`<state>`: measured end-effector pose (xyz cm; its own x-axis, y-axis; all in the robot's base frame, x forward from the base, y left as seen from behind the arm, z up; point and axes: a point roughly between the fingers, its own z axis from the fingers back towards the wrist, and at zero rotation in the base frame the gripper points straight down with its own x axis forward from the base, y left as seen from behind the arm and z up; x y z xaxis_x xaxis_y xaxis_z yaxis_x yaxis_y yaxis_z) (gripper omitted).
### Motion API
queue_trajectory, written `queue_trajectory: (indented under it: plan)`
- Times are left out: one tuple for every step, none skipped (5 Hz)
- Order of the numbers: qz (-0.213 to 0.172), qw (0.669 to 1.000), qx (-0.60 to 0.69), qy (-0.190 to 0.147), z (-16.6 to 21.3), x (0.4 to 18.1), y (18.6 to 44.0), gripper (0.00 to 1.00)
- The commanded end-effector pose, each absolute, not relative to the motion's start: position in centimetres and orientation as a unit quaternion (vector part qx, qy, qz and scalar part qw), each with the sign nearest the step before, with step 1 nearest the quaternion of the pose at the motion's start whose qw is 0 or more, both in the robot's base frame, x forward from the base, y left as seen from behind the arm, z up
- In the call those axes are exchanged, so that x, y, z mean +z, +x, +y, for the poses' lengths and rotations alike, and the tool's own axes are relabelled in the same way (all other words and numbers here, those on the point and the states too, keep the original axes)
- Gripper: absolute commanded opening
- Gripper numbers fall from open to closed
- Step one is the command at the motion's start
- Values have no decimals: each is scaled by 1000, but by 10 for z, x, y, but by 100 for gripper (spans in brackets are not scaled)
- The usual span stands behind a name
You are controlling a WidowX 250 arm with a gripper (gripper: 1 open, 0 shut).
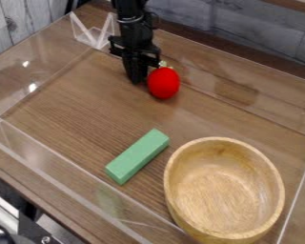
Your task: Move the red fruit to the left
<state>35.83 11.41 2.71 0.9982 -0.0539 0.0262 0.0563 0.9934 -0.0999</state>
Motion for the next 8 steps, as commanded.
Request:
queue_trajectory:
  plan:
    - [-65,997,-24,-43,126,74,359,0]
    - [-77,996,-16,-50,131,87,352,0]
    - [-73,996,-11,-54,121,83,358,100]
    - [-67,996,-6,-58,108,78,365,100]
    - [-59,996,-24,-61,102,66,373,100]
    - [-52,996,-41,-64,99,54,380,100]
    - [-47,997,-22,-64,93,45,378,100]
    - [-43,997,-2,-63,88,35,375,100]
